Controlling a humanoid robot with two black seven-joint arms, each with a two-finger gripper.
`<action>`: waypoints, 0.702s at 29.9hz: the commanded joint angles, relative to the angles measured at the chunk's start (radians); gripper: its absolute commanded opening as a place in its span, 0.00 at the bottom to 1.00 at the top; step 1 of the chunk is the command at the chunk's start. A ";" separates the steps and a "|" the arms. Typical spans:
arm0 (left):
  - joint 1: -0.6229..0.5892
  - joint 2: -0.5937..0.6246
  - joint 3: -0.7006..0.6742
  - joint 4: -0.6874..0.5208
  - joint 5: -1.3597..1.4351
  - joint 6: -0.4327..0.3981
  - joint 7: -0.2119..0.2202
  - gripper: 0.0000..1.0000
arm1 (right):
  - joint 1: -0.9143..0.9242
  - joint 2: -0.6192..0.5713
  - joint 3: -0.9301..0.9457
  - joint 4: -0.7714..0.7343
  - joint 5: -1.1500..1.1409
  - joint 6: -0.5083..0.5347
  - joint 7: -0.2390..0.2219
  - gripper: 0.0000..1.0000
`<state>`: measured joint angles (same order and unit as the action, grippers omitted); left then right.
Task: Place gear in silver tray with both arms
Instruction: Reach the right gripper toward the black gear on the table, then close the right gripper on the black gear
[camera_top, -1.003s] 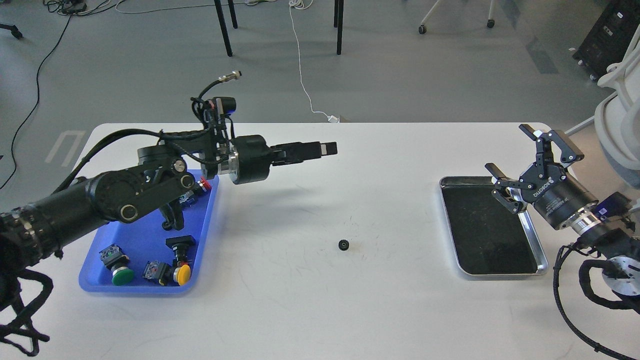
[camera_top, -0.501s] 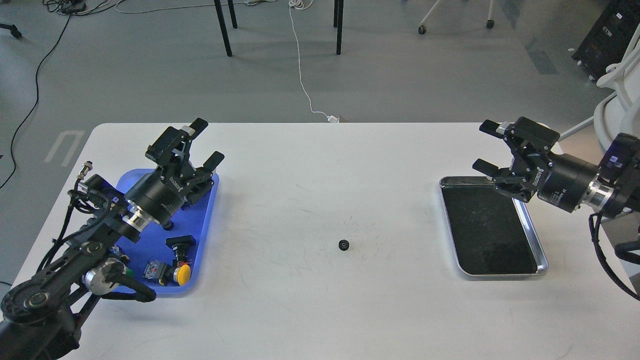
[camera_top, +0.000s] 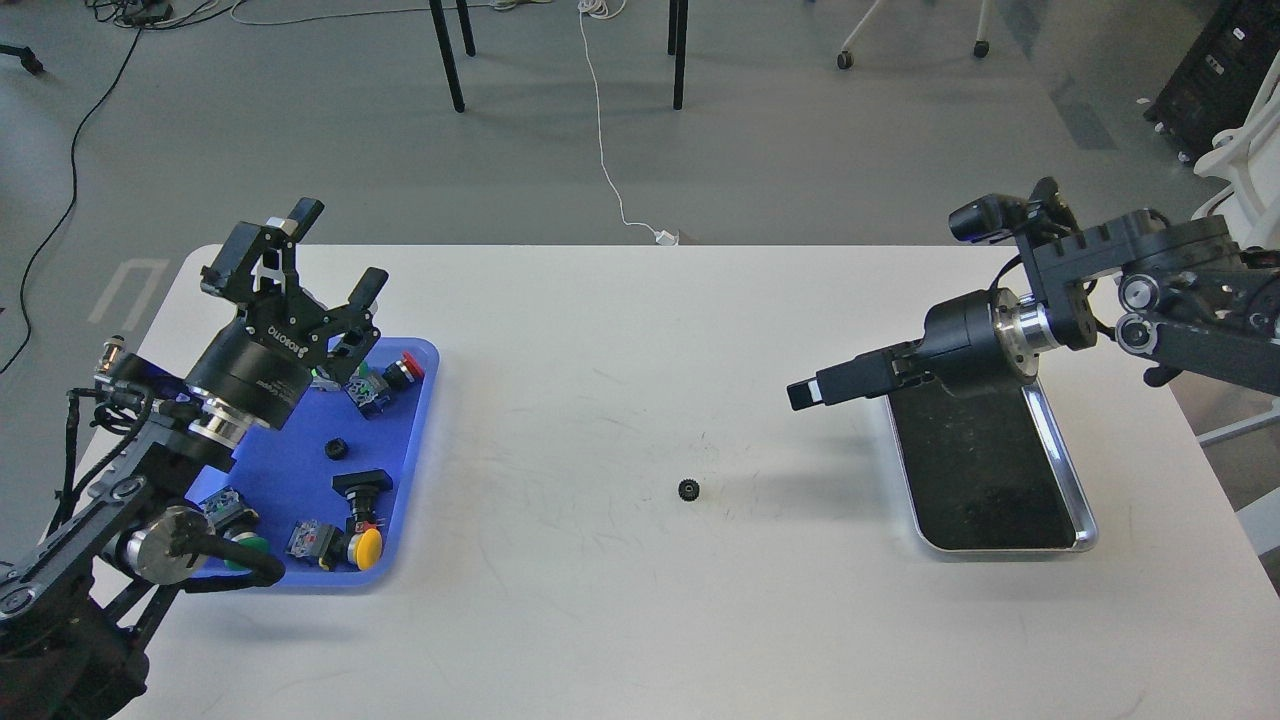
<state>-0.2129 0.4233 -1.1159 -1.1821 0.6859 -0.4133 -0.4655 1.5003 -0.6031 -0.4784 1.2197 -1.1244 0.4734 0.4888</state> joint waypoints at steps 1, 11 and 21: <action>0.010 0.000 -0.008 -0.025 0.000 0.001 0.001 0.98 | 0.050 0.097 -0.090 -0.011 -0.066 -0.094 0.000 0.98; 0.049 0.000 -0.022 -0.119 0.003 0.013 0.015 0.98 | 0.061 0.357 -0.259 -0.098 -0.097 -0.308 0.000 0.98; 0.061 -0.001 -0.041 -0.136 0.003 0.013 0.015 0.98 | 0.049 0.519 -0.356 -0.192 -0.118 -0.384 0.000 0.92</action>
<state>-0.1521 0.4231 -1.1500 -1.3085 0.6887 -0.4001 -0.4510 1.5620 -0.1278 -0.8032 1.0709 -1.2385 0.1256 0.4884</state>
